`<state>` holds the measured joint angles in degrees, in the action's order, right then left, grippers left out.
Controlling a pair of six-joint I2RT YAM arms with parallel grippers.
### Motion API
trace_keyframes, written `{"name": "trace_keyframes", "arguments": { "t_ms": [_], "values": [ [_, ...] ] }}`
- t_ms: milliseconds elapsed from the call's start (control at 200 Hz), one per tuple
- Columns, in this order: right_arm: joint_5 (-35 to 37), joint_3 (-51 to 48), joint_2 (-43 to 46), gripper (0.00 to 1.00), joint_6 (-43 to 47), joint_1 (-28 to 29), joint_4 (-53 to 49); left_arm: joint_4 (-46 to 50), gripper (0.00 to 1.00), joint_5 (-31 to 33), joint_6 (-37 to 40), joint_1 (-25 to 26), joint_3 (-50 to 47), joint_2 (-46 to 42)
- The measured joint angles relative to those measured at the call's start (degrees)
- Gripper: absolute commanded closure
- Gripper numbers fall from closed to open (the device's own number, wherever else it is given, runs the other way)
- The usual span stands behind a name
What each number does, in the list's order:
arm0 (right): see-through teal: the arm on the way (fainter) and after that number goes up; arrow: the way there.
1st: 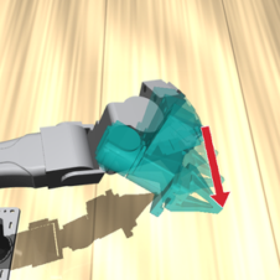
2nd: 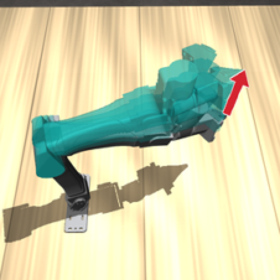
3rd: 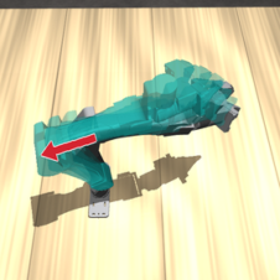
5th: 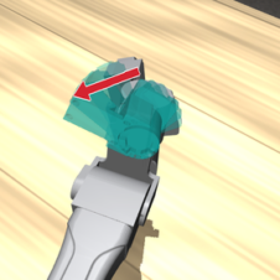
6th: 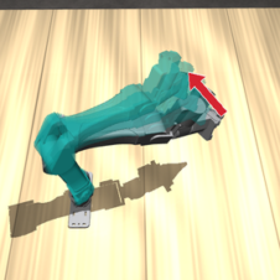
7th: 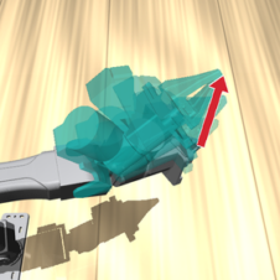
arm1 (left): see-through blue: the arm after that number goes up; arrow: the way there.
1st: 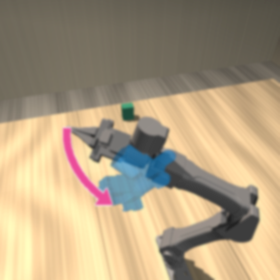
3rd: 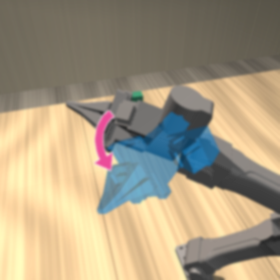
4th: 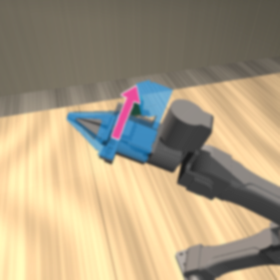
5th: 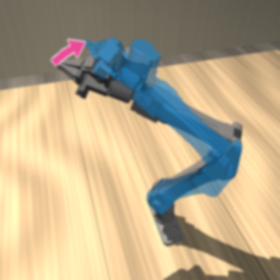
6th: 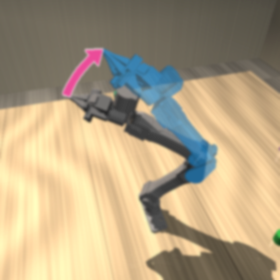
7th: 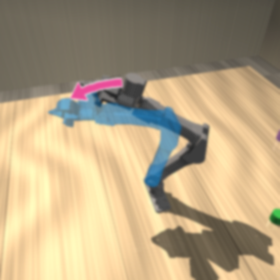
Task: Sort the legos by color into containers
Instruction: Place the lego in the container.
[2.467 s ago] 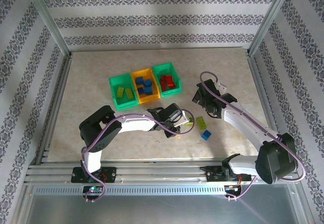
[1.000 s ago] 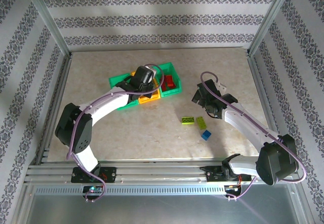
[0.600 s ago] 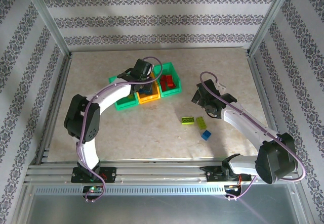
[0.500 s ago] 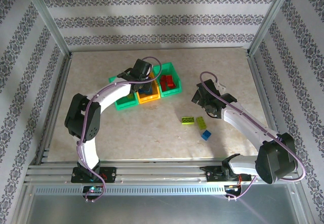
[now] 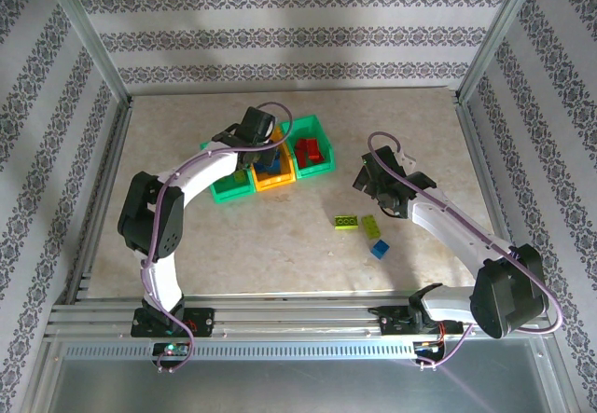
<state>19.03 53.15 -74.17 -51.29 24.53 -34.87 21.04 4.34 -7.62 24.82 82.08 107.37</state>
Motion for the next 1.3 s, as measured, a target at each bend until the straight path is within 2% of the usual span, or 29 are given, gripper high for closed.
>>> {"name": "trace_keyframes", "arguments": {
  "t_ms": [255, 530, 650, 780, 999, 1139, 1299],
  "values": [
    [0.0, 0.0, -0.15, 0.02, 0.0, 0.0, -0.02, 0.0, 0.48, -0.79, -0.42, -0.2, 0.28, 0.79],
    [0.0, 0.0, -0.24, 0.02, 0.0, 0.0, -0.02, 0.0, 0.44, -1.6, -0.44, -0.2, 0.68, 2.49],
    [0.02, 0.0, -0.22, 0.02, 0.0, 0.0, -0.02, 0.0, 0.38, -2.71, -0.68, -0.2, 0.66, 2.12],
    [0.02, -0.02, -0.22, 0.02, 0.0, 0.0, -0.04, -0.09, 0.31, -4.68, -1.4, -0.2, -0.2, -0.26],
    [0.02, -0.04, -0.07, 0.02, -0.02, -0.02, -0.02, -2.23, 0.28, -10.64, -1.92, -0.02, -4.87, -7.39],
    [0.0, -0.04, -0.04, 0.02, 0.0, -0.46, -0.07, -5.09, 0.27, -14.36, -1.42, 1.66, -8.72, -9.79],
    [0.02, -0.07, 0.81, 0.02, 0.0, -1.57, -0.48, -7.76, 0.27, -17.29, 0.28, 7.06, -12.92, -10.32]
  ]
}}
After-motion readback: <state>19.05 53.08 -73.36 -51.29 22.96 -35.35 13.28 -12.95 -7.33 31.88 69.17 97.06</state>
